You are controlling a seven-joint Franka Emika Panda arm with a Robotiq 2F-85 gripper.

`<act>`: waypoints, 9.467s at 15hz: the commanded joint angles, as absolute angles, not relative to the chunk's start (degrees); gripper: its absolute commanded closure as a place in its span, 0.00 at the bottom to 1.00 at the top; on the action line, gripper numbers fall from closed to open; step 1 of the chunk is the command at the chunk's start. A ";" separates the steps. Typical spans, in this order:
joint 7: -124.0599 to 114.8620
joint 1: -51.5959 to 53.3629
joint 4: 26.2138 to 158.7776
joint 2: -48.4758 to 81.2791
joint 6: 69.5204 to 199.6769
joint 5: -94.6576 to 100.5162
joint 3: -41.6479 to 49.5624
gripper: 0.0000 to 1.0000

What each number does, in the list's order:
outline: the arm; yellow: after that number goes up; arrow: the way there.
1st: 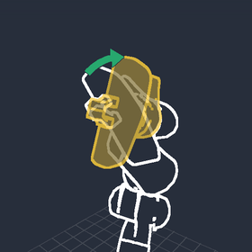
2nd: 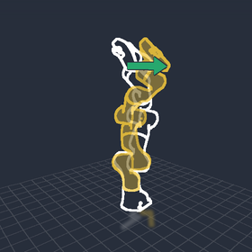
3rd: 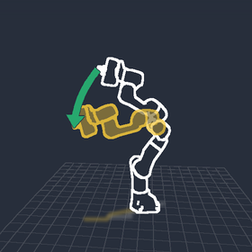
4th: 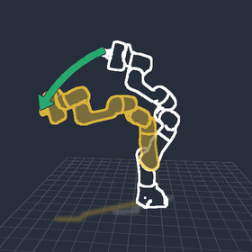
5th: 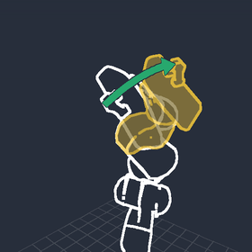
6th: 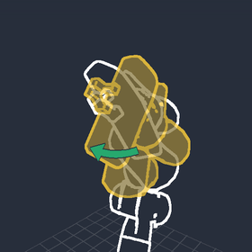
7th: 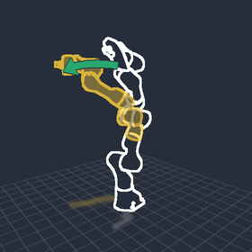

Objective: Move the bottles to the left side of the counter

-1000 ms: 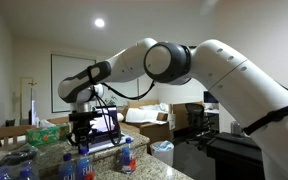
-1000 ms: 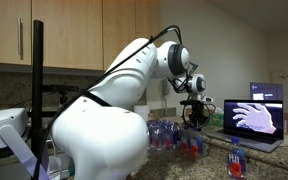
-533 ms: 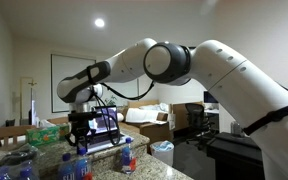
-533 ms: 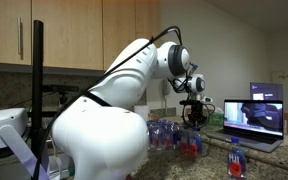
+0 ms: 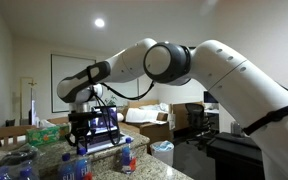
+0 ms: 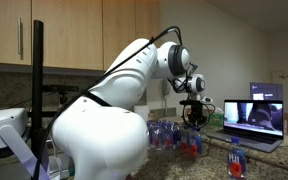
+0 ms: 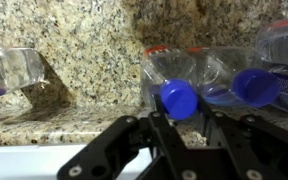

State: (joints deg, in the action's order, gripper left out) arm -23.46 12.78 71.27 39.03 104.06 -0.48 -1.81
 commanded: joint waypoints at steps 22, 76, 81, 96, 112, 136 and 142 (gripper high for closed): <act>-21.85 11.58 73.07 38.61 106.52 -2.55 -2.35 0.86; 9.50 -7.21 97.04 18.64 108.37 -3.39 4.00 0.00; 13.75 -7.28 96.66 21.20 109.37 -2.09 3.64 0.00; 10.38 -4.03 95.88 21.46 112.09 -1.42 1.75 0.00; 2.45 -3.31 98.81 22.04 113.84 -2.62 1.96 0.00; -2.21 -2.63 98.62 22.06 113.93 -2.64 1.60 0.86; -6.63 0.76 96.92 21.61 113.72 -4.87 -0.63 0.86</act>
State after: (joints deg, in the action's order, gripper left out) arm -3.37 -0.59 97.28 22.88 113.68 -2.86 0.41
